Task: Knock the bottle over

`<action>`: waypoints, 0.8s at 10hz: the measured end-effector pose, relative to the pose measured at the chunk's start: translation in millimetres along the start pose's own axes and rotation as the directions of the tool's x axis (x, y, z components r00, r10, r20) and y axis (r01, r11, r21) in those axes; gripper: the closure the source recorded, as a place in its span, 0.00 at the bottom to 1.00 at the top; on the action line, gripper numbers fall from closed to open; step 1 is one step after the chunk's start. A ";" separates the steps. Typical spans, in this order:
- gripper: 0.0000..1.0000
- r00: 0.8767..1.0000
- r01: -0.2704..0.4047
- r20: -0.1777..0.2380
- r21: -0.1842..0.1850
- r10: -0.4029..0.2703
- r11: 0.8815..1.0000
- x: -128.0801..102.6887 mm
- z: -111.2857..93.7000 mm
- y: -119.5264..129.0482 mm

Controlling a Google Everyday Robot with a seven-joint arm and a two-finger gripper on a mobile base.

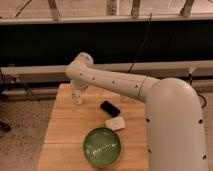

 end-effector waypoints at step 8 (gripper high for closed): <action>1.00 0.996 0.022 0.082 0.059 -0.026 0.998 -1.4 12.7 -45.2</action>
